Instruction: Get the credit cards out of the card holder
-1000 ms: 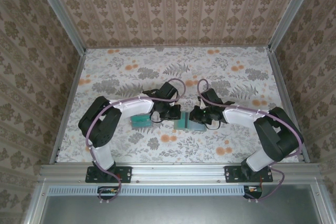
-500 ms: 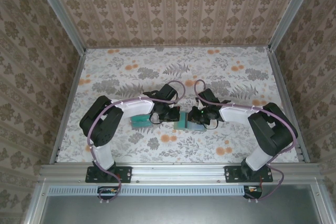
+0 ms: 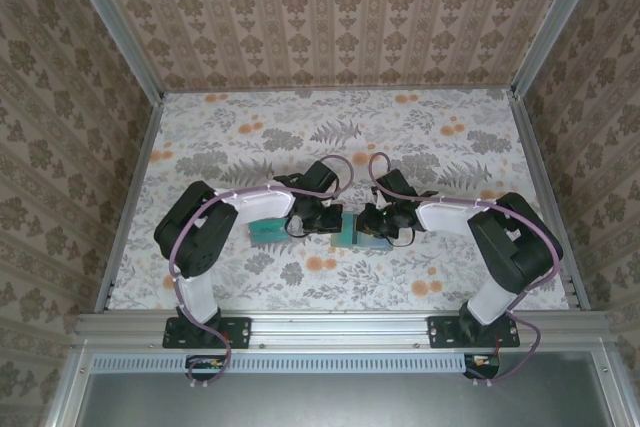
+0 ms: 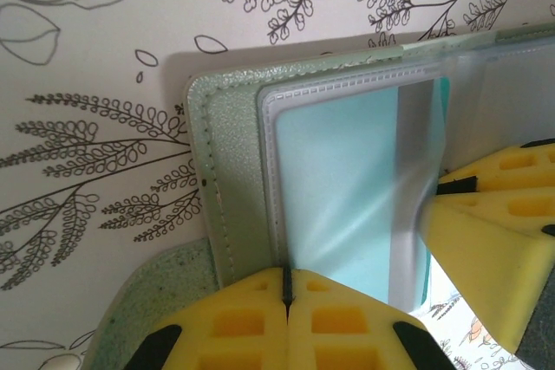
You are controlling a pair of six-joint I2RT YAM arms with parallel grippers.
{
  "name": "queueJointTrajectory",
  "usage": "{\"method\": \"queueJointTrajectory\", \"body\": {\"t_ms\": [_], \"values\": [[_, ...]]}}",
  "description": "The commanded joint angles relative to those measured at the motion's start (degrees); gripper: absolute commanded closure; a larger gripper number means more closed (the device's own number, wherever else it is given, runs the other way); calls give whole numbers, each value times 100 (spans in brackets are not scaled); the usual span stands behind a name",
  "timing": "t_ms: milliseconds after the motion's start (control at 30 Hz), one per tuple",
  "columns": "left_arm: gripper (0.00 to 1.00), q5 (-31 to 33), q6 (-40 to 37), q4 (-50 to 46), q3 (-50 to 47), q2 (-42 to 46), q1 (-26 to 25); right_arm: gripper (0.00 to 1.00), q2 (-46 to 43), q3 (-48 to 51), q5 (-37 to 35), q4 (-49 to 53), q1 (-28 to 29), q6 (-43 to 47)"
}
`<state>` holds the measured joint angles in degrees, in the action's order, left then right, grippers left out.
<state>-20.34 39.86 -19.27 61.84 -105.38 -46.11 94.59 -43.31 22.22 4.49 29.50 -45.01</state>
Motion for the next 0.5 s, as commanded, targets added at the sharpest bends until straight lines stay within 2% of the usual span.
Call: {"method": "queueJointTrajectory", "body": {"t_ms": [0, 67, 200, 467], "values": [[100, -49, 62, -1, -67, -193, -83, 82, 148, 77, 308, -253, 47, -52], [100, -49, 77, -10, -68, -194, -98, 83, 161, 86, 327, -279, 47, -76], [100, -23, 74, -37, -68, -184, -100, 100, 124, 87, 324, -250, 40, -80], [100, 98, 82, -69, -225, -6, -4, 100, -406, 279, -47, 65, -114, -30]]}}
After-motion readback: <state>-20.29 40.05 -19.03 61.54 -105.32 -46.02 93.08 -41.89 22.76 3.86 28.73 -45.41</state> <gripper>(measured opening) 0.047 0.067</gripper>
